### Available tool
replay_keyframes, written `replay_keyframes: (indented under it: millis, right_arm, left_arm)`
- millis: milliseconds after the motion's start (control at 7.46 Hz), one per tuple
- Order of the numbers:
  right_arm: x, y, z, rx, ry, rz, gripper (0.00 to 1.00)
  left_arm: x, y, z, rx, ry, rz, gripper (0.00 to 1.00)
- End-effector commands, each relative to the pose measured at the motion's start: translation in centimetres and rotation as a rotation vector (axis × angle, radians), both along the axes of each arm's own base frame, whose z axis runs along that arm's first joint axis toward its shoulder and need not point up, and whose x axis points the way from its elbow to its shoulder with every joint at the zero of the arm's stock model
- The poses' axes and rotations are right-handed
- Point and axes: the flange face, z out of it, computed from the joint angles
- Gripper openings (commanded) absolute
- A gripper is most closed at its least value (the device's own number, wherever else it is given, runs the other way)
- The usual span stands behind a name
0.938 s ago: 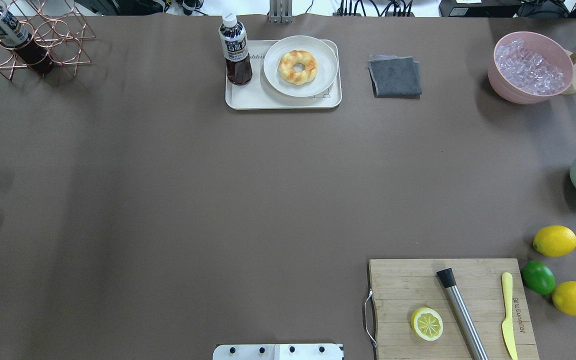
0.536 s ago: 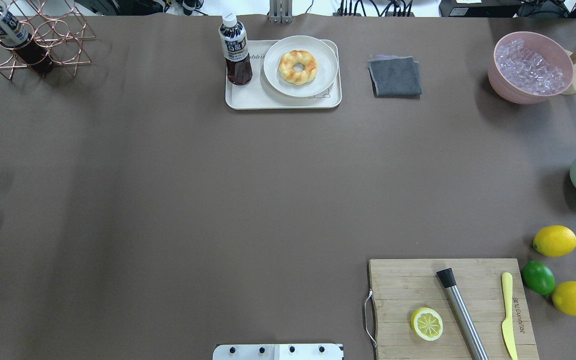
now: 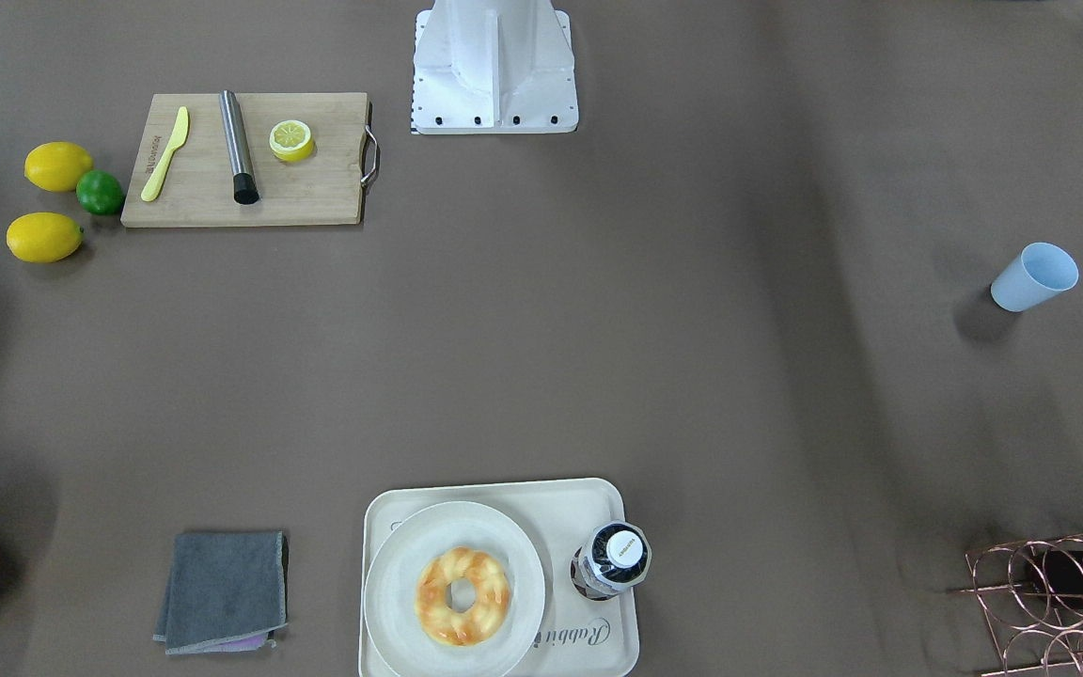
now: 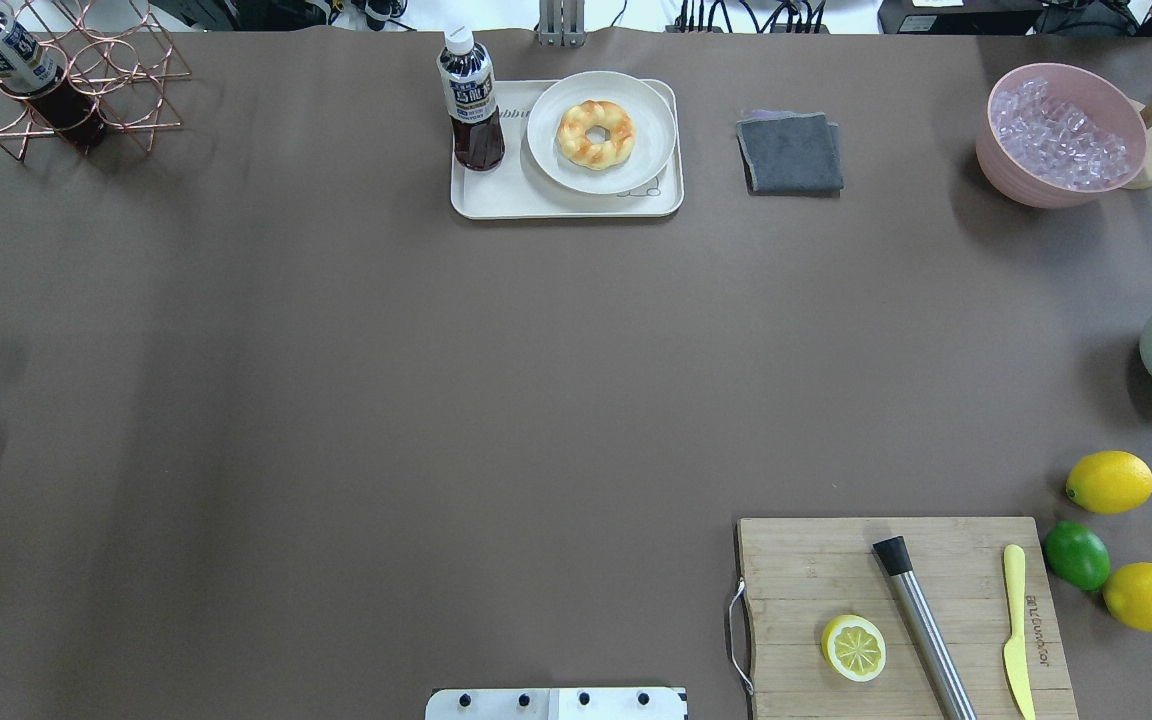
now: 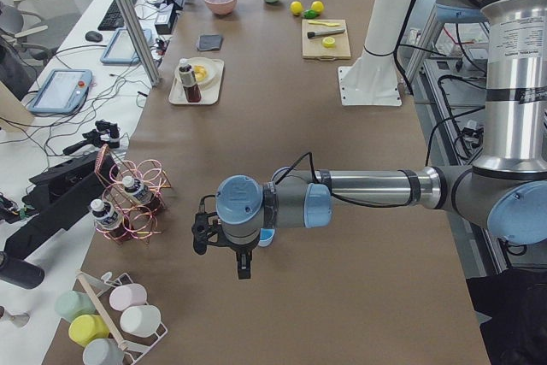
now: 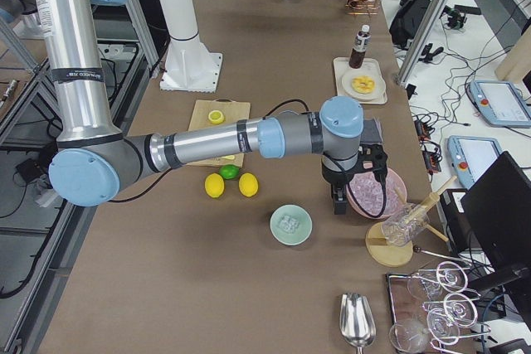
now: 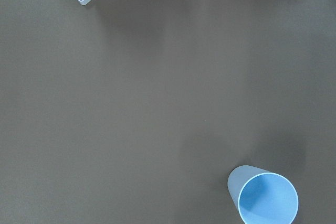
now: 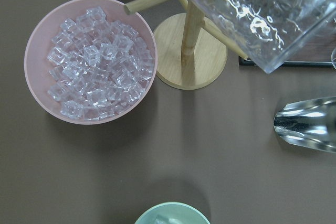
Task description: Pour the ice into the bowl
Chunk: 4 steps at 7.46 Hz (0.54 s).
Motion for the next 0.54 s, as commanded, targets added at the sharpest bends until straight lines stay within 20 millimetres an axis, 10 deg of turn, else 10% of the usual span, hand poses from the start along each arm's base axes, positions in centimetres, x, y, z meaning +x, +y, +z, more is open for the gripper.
replay_keyframes:
  millis: [0,402]
  right_arm:
    - [-0.5,1.2,3.4,-0.041,-0.004,-0.030,0.99]
    - [-1.4,1.1,5.8,-0.037,-0.006,-0.053,0.99]
  left_arm:
    - [0.0,0.1,0.1,0.003,0.001,0.007,0.97]
    - [0.1,0.8,0.7,-0.008,0.000,0.007,0.97]
